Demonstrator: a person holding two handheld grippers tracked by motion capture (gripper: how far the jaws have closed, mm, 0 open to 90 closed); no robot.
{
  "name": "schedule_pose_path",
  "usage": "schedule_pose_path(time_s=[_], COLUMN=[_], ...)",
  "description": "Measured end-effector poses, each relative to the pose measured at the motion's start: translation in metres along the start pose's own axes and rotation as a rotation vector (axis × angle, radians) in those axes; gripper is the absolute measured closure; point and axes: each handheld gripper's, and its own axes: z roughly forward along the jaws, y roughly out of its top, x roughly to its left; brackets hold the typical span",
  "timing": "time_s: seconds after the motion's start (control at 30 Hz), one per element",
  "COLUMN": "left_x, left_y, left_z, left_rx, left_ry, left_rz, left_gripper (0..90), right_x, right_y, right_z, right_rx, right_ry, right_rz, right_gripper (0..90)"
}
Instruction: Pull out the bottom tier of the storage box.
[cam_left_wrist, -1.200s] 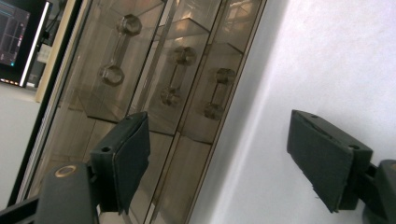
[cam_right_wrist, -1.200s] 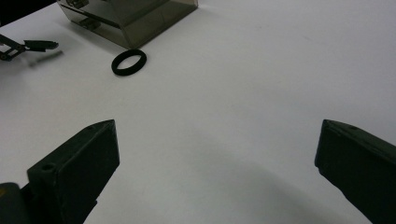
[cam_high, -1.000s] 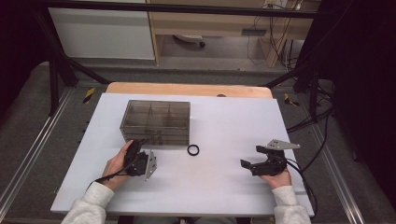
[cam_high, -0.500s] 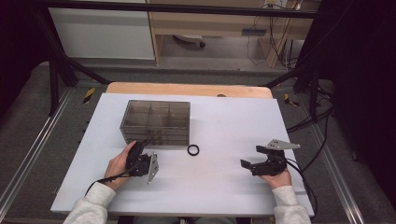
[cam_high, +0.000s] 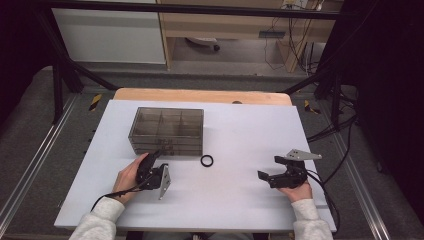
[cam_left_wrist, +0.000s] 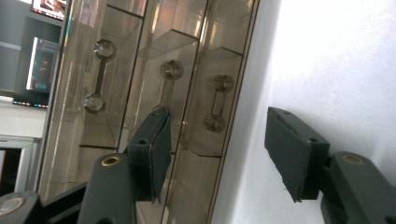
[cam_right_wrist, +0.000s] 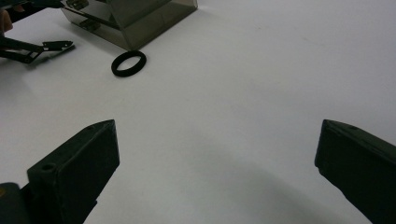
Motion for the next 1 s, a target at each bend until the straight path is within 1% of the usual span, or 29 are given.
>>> schedule_pose_path(time_s=[0.1, 0.27, 0.4, 0.57, 0.73, 0.9, 1.0], left_x=[-0.001, -0.004, -0.006, -0.007, -0.010, -0.010, -0.011], left_y=[0.000, 0.000, -0.001, -0.002, -0.002, -0.003, -0.003], left_z=[0.001, 0.003, 0.005, 0.006, 0.009, 0.010, 0.012], left_rx=[-0.004, 0.002, -0.002, -0.001, 0.008, 0.009, 0.009], left_ry=[0.010, 0.037, 0.040, 0.056, 0.064, 0.083, 0.084], left_rz=[0.009, 0.038, 0.041, 0.056, 0.083, 0.089, 0.096], left_gripper=[43.1, 45.9, 48.1, 51.1, 52.7, 55.6, 57.0], right_x=[0.000, 0.000, 0.000, 0.000, 0.000, 0.000, 0.000], right_y=[0.000, 0.000, 0.000, 0.000, 0.000, 0.000, 0.000], right_z=[0.000, 0.000, 0.000, 0.000, 0.000, 0.000, 0.000], right_rx=[0.002, 0.002, 0.000, -0.001, 0.001, 0.000, 0.002], right_ry=[0.001, 0.000, 0.001, 0.000, 0.000, 0.000, -0.001], right_rz=[0.000, 0.000, -0.001, -0.001, -0.002, 0.000, -0.001], right_gripper=[0.3, 0.3, 0.4, 0.3, 0.3, 0.3, 0.3])
